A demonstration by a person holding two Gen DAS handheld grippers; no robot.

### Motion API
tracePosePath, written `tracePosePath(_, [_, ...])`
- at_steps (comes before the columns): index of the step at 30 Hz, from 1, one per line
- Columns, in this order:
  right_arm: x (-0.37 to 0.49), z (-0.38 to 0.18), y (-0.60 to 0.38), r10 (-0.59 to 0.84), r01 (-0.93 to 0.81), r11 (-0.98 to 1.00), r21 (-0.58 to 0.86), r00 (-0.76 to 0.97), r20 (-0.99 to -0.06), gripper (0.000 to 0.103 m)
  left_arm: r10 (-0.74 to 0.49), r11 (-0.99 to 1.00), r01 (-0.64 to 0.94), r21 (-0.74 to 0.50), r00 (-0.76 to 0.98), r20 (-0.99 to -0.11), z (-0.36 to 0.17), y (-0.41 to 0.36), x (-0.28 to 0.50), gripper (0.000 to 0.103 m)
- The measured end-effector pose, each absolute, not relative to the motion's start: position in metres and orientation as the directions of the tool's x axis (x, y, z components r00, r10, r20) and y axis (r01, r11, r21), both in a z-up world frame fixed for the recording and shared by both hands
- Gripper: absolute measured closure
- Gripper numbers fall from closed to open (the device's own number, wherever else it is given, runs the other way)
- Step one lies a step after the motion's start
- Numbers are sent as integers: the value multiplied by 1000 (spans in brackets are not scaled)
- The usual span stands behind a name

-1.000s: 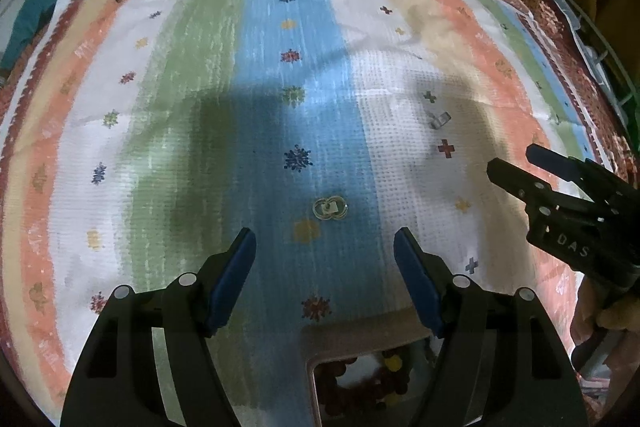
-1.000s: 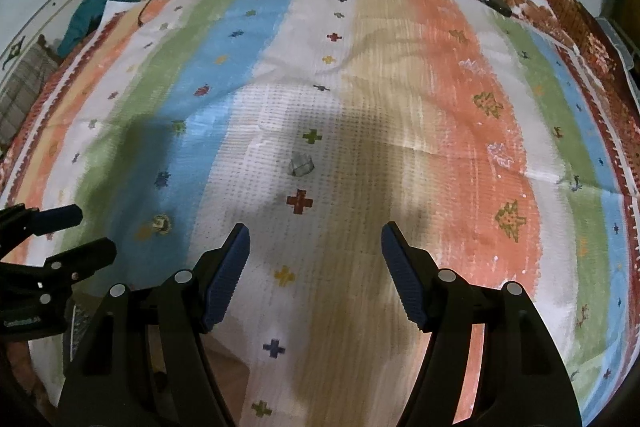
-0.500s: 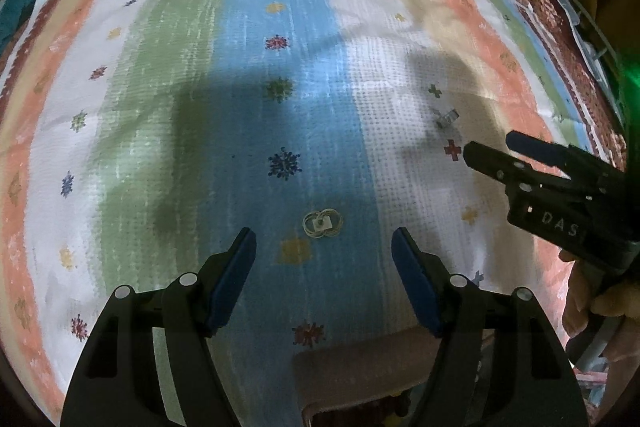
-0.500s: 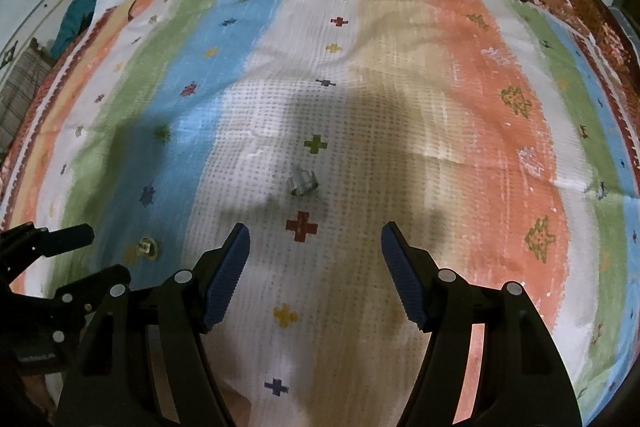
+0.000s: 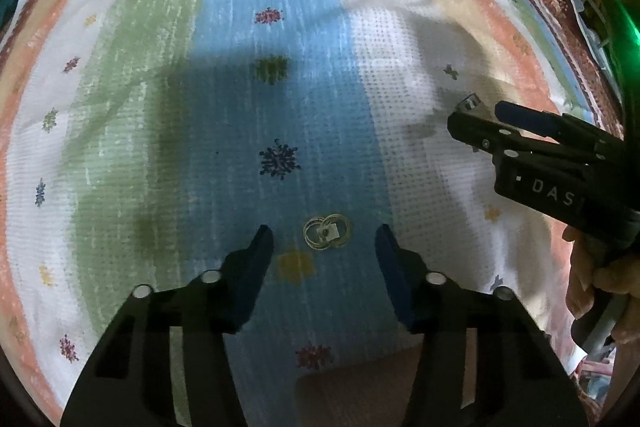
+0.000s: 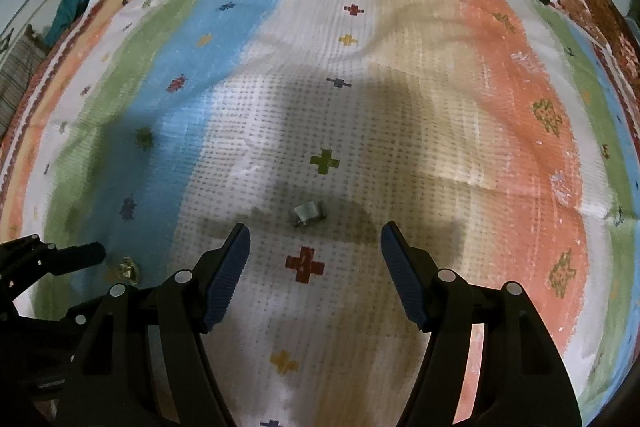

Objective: Organize jewelry
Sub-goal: 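Grasp the gold coin charm with the left tool while the right tool grasps the silver charm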

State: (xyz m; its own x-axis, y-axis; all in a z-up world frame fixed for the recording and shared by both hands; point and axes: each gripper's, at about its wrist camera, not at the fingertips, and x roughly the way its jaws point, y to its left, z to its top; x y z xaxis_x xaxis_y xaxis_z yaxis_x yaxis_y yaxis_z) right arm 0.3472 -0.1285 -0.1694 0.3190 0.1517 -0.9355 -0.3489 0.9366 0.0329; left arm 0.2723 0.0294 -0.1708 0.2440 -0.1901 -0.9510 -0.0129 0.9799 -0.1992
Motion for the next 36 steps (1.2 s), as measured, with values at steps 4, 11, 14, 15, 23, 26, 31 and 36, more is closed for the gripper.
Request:
tracePosePath(4, [351, -173, -127, 146, -356, 934, 23, 322, -936, 39, -196, 979, -3, -203, 245, -950, -172, 28, 274, 59])
tracePosePath(11, [356, -175, -122, 154, -365, 931, 28, 322, -934, 51, -178, 984, 13, -180, 234, -956, -173, 23, 276, 83])
tracePosePath(14, [356, -175, -122, 152, -366, 930, 26, 318, -936, 66, -166, 986, 18, -166, 229, -959, -175, 21, 276, 87])
tracePosePath(15, [357, -174, -123, 153, -364, 931, 29, 315, -937, 76, -162, 986, 15, -163, 227, -960, -175, 20, 276, 90])
tracePosePath(23, [352, -172, -125, 166, -363, 931, 43, 316, -934, 83, -160, 987, 16, -161, 233, -959, -172, 17, 271, 91])
tracePosePath(26, [348, -167, -125, 166, -363, 931, 40, 321, -932, 83, -163, 986, 16, -164, 242, -956, -166, 18, 267, 90])
tracePosePath(31, [337, -156, -126, 167, -359, 932, 39, 333, -928, 83, -171, 985, 10, -175, 263, -950, -153, 18, 261, 90])
tracePosePath(36, [321, -145, -127, 159, -362, 932, 24, 350, -923, 83, -160, 987, 18, -161, 283, -946, -141, 16, 251, 90])
